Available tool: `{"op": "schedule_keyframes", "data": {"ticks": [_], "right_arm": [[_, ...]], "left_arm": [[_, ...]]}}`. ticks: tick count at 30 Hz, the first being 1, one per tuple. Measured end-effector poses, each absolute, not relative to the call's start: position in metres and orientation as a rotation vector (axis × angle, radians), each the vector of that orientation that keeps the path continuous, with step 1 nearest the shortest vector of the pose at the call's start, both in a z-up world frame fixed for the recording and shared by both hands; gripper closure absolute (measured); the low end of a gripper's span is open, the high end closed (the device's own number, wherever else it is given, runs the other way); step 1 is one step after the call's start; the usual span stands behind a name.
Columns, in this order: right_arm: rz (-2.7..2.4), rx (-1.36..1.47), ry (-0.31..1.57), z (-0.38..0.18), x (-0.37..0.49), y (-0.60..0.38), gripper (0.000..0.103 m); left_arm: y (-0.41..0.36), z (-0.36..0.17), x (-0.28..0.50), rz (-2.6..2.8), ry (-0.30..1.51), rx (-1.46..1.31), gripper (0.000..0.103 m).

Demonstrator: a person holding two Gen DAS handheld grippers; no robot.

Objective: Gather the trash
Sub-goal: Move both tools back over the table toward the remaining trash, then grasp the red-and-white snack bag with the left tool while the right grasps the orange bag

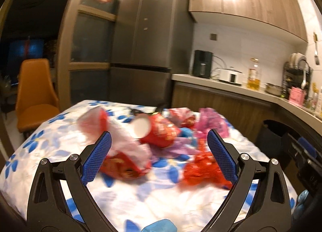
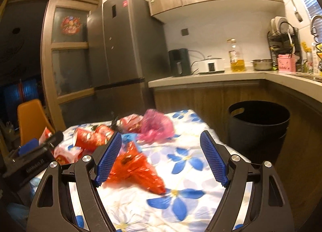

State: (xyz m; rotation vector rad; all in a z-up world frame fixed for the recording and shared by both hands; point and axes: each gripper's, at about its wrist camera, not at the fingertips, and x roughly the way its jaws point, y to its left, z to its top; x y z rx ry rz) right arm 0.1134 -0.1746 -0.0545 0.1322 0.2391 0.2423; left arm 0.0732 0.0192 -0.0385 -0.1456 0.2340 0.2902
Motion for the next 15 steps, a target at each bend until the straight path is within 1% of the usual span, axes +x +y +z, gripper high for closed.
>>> {"op": "schedule_keyframes", "data": {"ticks": [8,15], "right_arm": [[0.272,0.109,0.276,-0.062,0.119,-0.15,0.025],[0.287,0.098,0.299,-0.068,0.134,-0.133,0.025]], "left_arm": [[0.07,-0.041,0.07,0.412,0.241,-0.195,0.009],[0.103,-0.046,0.089,0.418,0.305,-0.249,0.009]]}}
